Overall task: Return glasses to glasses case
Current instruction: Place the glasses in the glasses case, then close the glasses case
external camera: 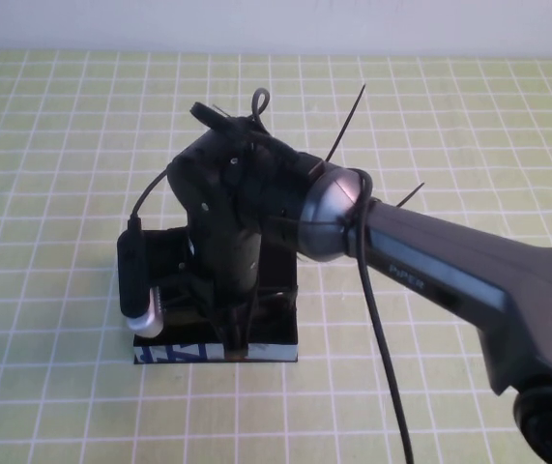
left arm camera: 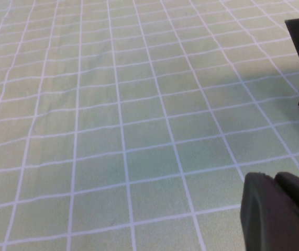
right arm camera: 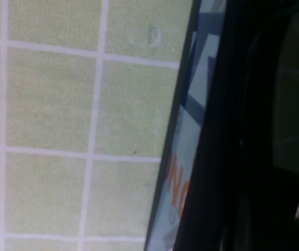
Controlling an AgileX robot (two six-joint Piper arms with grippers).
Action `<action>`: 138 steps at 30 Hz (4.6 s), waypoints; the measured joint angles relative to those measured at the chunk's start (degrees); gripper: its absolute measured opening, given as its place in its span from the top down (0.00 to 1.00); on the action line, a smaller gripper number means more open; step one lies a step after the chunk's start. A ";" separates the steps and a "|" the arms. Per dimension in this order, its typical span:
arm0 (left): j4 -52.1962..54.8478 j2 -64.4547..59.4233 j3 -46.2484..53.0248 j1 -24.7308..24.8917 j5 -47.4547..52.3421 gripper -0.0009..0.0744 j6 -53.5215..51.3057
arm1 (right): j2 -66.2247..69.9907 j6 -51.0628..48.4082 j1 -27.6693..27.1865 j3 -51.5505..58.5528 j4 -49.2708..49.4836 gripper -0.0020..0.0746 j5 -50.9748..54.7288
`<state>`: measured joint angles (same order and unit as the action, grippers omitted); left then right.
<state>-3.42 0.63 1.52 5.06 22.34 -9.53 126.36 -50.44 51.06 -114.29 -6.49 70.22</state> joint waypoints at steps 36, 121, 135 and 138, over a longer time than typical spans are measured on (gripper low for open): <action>0.00 0.00 0.00 0.00 0.00 0.99 0.00 | 1.48 10.37 0.55 -1.94 0.62 0.89 0.10; -2.91 0.00 0.00 0.00 -10.95 0.99 8.90 | -8.33 21.20 -17.71 -1.94 19.42 0.99 0.51; -13.22 -12.63 -13.10 0.00 0.60 0.99 23.07 | -7.36 20.99 -17.71 -1.94 19.56 0.99 0.55; -13.26 -23.29 -20.90 0.00 11.94 0.99 16.05 | -7.36 20.99 -17.71 -1.94 19.56 0.99 0.55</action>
<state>-16.68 -22.66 -19.37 5.06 34.28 6.52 119.00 -29.45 33.35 -116.23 13.07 70.77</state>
